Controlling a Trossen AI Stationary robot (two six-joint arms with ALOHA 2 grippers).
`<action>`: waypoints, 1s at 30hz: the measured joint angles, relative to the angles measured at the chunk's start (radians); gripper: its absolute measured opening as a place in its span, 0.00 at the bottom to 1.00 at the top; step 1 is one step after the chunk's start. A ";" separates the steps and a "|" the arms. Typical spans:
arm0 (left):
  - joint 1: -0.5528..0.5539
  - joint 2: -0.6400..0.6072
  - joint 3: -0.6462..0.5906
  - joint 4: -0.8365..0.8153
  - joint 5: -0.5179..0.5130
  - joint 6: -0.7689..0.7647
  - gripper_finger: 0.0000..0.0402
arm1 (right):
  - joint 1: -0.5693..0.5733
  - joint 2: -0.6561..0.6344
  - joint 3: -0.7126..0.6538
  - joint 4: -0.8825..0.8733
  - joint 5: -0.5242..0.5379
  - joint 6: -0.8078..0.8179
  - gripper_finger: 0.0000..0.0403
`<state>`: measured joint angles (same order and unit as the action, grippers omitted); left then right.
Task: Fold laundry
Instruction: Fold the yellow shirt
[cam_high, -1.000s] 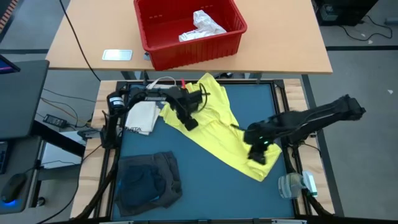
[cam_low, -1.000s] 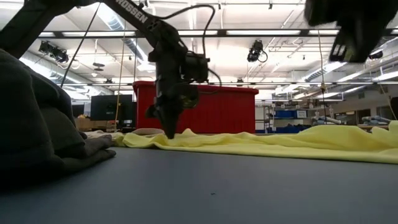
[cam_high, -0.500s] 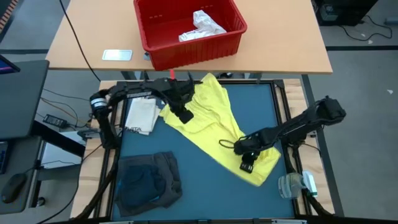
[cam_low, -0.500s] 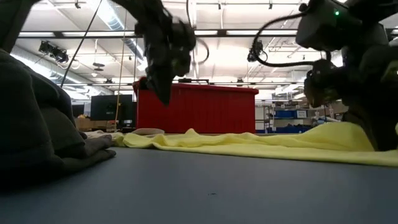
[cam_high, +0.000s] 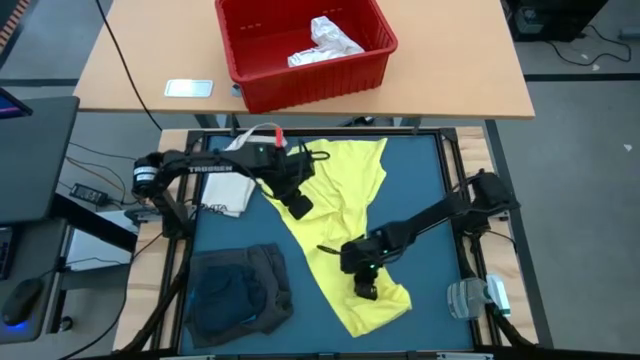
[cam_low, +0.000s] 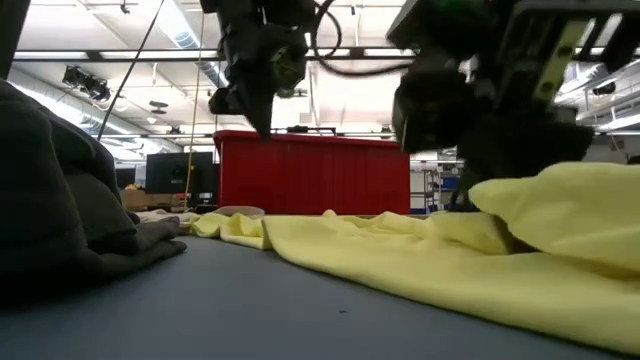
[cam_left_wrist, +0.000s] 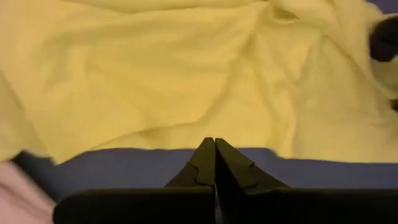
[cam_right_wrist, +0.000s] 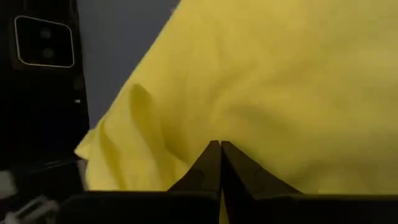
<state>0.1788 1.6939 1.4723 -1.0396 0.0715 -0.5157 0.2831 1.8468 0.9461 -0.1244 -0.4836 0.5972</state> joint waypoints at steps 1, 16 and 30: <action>-0.015 0.000 0.000 0.028 -0.001 -0.012 0.01 | 0.006 -0.030 0.001 -0.048 0.019 0.000 0.03; -0.244 0.231 0.000 0.426 0.078 0.003 0.01 | 0.278 -0.126 0.005 -0.155 0.352 0.295 0.02; -0.353 0.402 -0.001 0.513 0.110 -0.043 0.01 | 0.402 -0.135 0.126 -0.234 0.458 0.345 0.02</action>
<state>-0.1738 2.0961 1.4715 -0.5261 0.1814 -0.5584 0.6847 1.7119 1.0719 -0.3585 -0.0260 0.9418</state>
